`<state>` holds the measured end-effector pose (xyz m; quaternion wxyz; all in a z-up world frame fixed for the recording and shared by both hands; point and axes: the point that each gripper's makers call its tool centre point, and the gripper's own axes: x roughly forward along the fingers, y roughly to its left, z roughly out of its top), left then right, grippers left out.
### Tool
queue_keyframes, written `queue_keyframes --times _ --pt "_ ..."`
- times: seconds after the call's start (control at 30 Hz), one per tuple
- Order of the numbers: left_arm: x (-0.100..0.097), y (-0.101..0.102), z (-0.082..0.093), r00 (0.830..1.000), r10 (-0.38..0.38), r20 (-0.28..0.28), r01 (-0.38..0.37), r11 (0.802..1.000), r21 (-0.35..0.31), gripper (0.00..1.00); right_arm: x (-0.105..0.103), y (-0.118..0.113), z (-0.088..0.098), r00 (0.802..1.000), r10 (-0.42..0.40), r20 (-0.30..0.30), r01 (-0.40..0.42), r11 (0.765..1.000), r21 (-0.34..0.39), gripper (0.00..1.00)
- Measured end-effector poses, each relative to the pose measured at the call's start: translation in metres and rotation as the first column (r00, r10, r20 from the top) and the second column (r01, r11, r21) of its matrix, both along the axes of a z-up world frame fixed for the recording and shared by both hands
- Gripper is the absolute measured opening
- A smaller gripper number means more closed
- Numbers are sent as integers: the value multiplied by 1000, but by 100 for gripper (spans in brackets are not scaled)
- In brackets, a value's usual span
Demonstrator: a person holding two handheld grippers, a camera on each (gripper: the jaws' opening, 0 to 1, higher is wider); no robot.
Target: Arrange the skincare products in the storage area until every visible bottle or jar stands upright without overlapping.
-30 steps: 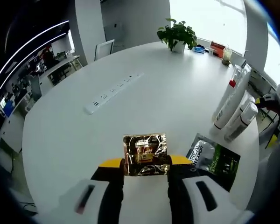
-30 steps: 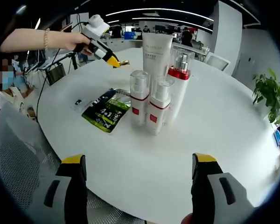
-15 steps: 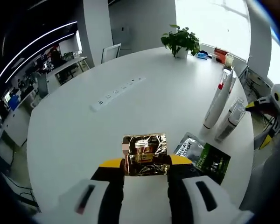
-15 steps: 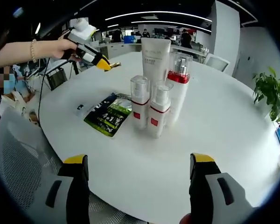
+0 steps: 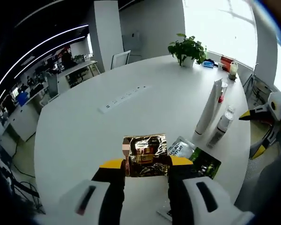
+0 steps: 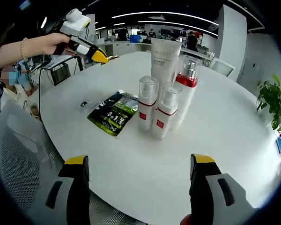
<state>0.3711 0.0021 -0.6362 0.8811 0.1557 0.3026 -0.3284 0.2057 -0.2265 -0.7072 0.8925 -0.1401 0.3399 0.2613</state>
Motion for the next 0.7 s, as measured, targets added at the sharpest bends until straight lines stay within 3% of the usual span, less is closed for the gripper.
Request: queue_keyframes --times 0.17,0.47,0.7 --pt "-17 -6 5 1000 11 8 -11 1000 -6 36 0 2 -1 1000 20 0 -20 1000 -8 88" --pt "-35 16 6 991 131 20 -130 991 -28 36 -2 7 -1 999 45 1 -45 999 -7 87" --pt "-52 31 3 983 182 17 -181 983 -34 36 -5 13 0 998 66 -6 -66 998 7 85"
